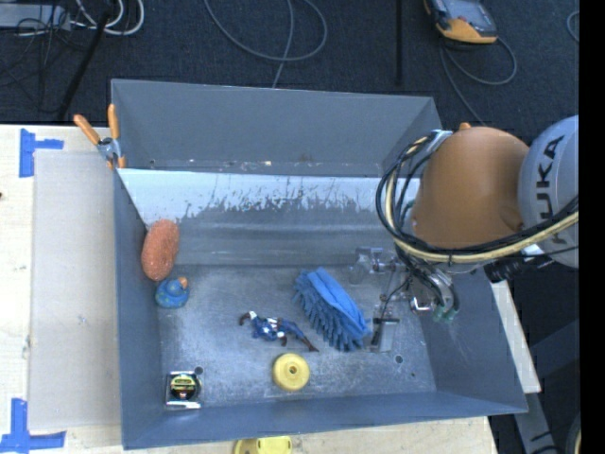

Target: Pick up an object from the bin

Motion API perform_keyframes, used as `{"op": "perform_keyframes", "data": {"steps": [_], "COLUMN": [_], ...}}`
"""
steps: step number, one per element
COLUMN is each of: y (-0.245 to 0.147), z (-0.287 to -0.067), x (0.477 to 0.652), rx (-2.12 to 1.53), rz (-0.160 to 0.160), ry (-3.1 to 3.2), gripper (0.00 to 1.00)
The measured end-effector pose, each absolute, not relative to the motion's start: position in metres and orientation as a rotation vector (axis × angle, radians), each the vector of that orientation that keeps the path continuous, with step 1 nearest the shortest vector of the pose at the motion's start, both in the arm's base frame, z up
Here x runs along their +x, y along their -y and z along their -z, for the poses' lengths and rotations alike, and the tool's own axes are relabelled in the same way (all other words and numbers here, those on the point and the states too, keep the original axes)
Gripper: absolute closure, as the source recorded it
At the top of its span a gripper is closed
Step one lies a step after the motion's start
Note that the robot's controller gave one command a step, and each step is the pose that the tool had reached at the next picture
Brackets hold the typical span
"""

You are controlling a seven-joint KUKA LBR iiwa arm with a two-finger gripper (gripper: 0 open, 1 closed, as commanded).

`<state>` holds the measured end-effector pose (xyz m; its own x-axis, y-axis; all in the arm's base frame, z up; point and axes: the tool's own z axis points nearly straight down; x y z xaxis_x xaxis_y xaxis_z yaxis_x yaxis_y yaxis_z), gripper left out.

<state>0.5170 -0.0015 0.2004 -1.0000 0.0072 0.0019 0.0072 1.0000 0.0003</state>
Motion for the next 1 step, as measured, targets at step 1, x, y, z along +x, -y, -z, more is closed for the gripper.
{"op": "perform_keyframes", "data": {"steps": [1], "y": [-0.0017], "z": [-0.1510], "x": [0.5205], "rx": [-0.074], "rz": [0.000], "ry": [3.146], "gripper": [0.00]}}
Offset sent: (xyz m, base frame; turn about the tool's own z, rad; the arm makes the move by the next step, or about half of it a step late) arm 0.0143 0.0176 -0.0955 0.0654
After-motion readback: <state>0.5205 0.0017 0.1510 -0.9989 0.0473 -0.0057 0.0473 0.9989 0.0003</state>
